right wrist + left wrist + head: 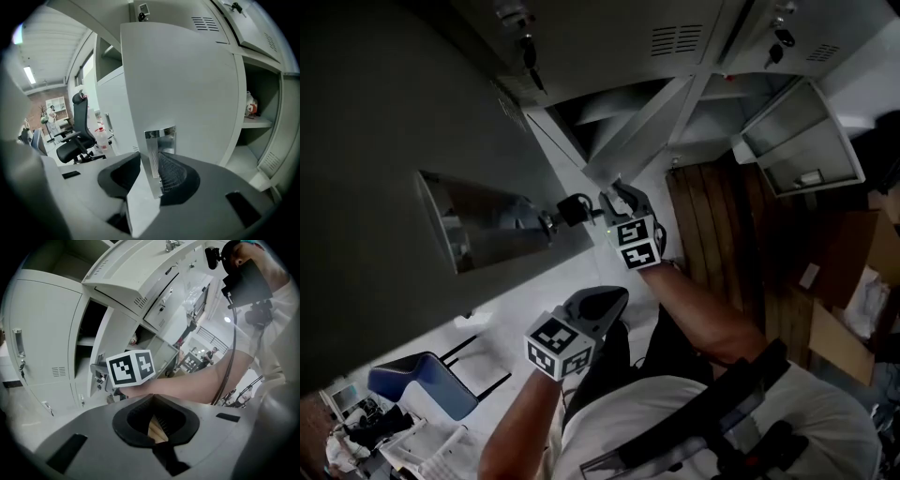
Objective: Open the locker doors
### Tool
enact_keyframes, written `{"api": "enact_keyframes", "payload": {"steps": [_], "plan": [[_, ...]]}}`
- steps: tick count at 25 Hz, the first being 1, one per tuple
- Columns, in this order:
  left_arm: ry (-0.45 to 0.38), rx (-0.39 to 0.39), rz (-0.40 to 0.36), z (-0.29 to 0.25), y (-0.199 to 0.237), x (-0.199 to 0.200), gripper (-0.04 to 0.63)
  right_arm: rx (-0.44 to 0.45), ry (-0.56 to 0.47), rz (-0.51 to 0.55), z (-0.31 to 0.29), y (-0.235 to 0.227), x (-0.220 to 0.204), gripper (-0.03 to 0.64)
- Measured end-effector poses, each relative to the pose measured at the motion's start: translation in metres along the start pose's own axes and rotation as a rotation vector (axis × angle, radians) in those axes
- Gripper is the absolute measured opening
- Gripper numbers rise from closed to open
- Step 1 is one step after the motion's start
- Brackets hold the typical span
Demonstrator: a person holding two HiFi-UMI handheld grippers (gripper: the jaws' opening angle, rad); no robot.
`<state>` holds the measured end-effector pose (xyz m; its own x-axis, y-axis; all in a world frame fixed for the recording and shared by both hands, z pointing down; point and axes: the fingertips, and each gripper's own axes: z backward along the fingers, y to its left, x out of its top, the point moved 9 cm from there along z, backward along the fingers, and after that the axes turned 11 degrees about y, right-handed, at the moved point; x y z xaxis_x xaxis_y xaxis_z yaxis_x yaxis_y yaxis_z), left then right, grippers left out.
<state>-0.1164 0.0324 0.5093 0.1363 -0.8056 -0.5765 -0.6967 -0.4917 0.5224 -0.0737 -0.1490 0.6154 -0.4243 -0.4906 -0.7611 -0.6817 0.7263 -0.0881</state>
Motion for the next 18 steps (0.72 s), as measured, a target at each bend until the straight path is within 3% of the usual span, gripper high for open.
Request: {"api": "enact_keyframes", "payload": {"steps": [18], "plan": [[0.013,-0.139,-0.098,-0.032,-0.03,0.027,0.011,-0.006,0.06,-0.035,0.078,-0.032,-0.058,0.089]]}}
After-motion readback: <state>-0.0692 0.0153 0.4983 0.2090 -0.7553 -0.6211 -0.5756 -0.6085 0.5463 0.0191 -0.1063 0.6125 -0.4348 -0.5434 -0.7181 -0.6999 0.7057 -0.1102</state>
